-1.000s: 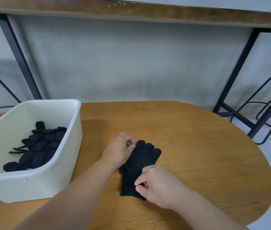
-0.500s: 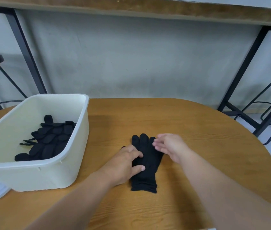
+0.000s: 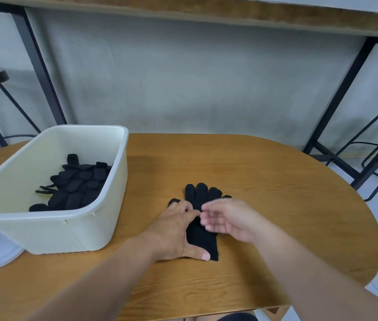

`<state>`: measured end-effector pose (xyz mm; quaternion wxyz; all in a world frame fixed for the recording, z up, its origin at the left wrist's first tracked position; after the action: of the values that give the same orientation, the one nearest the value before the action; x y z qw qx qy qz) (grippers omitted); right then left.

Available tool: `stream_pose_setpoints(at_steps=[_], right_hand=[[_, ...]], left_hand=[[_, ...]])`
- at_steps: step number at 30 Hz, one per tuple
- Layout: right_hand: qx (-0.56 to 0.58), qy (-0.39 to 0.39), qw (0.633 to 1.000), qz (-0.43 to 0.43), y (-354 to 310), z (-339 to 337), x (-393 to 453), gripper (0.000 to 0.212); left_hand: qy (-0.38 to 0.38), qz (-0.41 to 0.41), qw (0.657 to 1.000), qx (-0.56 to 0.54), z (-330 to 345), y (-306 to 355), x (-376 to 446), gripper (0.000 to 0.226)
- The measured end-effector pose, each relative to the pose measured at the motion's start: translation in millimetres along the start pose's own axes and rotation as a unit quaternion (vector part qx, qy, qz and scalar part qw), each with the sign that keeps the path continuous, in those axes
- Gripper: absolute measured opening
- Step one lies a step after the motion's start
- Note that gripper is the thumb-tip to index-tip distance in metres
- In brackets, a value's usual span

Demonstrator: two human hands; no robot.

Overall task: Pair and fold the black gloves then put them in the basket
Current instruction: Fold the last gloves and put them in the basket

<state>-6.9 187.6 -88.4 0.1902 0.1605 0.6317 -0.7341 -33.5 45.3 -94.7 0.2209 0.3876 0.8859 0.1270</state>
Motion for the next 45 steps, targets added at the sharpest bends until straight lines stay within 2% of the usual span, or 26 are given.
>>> stream_pose_setpoints(at_steps=[1,3,5,7,9,11,13,15,21,27,32,36,40,45], right_hand=[[-0.007,0.005,1.0,0.001,7,0,-3,0.014],[-0.026,0.064,0.997,-0.026,10,-9,-10,0.016],[-0.113,0.111,0.986,-0.048,5,-16,-19,0.015],[-0.22,0.089,0.969,-0.073,2,-9,-32,0.009],[-0.326,0.032,0.941,-0.09,5,6,-47,0.004],[-0.443,-0.004,0.891,-0.097,14,17,-53,0.015],[-0.518,0.006,0.848,-0.111,20,19,-57,0.017],[-0.55,0.026,0.824,-0.133,20,20,-60,0.011],[-0.612,0.046,0.775,-0.153,19,27,-64,0.017],[-0.635,0.049,0.756,-0.152,22,29,-69,0.013],[-0.662,0.035,0.731,-0.162,24,36,-71,0.039],[-0.669,0.064,0.712,-0.203,23,37,-70,0.034],[-0.656,0.089,0.71,-0.24,20,35,-74,0.029],[-0.661,0.051,0.715,-0.22,30,33,-73,0.033]], left_hand=[[0.002,0.006,1.0,0.008,2,3,-3,0.104],[0.016,0.019,1.0,0.001,3,6,-9,0.106],[0.047,0.032,0.998,-0.025,3,6,-18,0.101],[0.092,0.043,0.994,-0.037,2,7,-30,0.086],[0.119,0.047,0.991,-0.029,3,8,-42,0.067],[0.121,0.043,0.991,-0.035,8,7,-45,0.054],[0.121,0.038,0.991,-0.043,13,7,-49,0.047],[0.12,0.037,0.991,-0.045,15,8,-50,0.043],[0.112,0.035,0.992,-0.035,14,10,-49,0.041],[0.117,0.036,0.992,0.007,13,15,-49,0.039],[0.137,0.037,0.99,0.009,11,18,-46,0.033],[0.16,0.039,0.986,0.007,11,21,-49,0.034],[0.156,0.057,0.986,0.019,13,26,-57,0.043],[0.177,0.072,0.981,0.027,15,27,-58,0.024]])
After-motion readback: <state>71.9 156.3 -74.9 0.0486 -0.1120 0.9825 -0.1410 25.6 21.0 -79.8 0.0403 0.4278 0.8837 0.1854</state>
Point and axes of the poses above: each hand's wrist, its own x-axis towards the middle knuckle, its own z-axis out of the palm, y = z × x, the point moved 6 cm from there along x, towards the middle knuckle, and after that the axes turned 12 degrees about -y, right-handed, at the moved point
